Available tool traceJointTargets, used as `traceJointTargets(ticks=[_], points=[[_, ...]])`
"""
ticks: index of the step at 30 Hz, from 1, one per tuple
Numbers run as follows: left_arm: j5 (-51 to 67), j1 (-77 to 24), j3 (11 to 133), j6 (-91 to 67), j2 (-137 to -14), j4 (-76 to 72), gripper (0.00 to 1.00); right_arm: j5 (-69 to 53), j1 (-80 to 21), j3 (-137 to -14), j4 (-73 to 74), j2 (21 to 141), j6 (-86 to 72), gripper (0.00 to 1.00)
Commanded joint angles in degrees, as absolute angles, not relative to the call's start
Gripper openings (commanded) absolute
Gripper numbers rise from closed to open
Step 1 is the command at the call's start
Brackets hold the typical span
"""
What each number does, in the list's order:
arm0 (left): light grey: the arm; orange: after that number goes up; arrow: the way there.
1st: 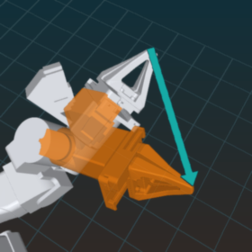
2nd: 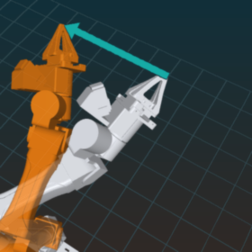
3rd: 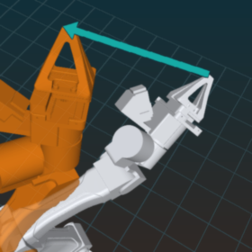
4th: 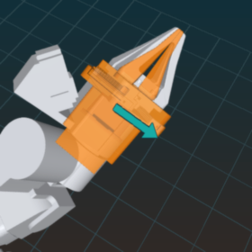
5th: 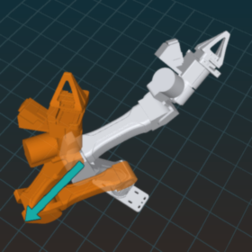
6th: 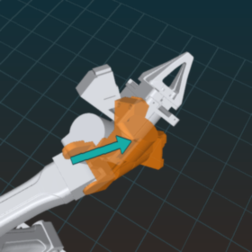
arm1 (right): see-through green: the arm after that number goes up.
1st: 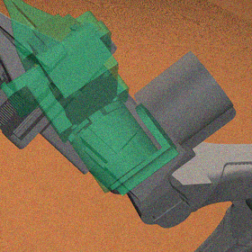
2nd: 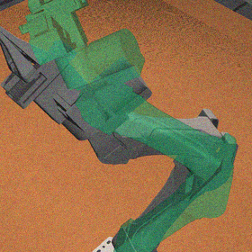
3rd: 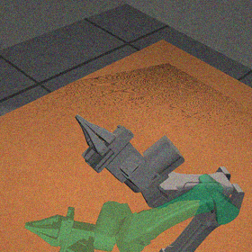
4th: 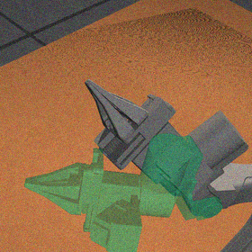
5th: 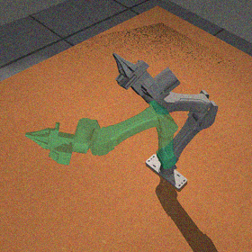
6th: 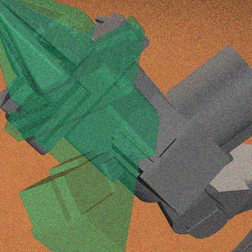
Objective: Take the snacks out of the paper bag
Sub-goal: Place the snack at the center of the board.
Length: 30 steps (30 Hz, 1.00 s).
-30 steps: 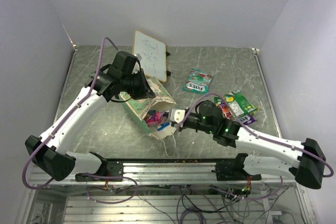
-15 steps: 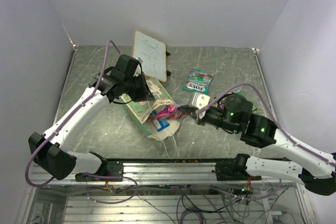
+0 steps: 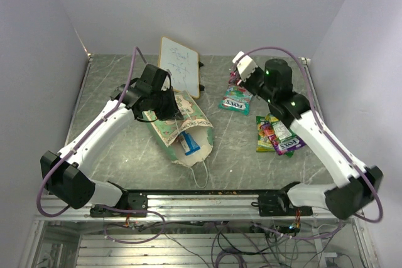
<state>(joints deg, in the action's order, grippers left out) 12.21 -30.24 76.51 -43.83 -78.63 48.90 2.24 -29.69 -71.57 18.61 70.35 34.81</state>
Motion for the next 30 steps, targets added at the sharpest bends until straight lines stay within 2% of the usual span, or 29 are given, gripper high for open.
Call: traceJointTargets(ticks=[1,9,17,30], points=[[13.1,-29.7,77.8,-42.2,-78.7,47.9,0.07,-6.7,-23.2,-73.1,8.1,78.0,40.0,0.00],[13.2,-29.7,77.3,-42.3,-77.6,47.6,0.07,-6.0,-18.6,-80.9,5.5,93.9,46.0,0.00],[13.1,-29.7,79.0,-41.2,-79.3,47.0,0.07,-5.6,-17.8,-83.3,4.0,100.6,49.6,0.00],[13.6,-29.5,78.1,-41.1,-78.6,47.4,0.07,-5.5,-21.0,-71.9,4.9,101.5,49.1,0.00]])
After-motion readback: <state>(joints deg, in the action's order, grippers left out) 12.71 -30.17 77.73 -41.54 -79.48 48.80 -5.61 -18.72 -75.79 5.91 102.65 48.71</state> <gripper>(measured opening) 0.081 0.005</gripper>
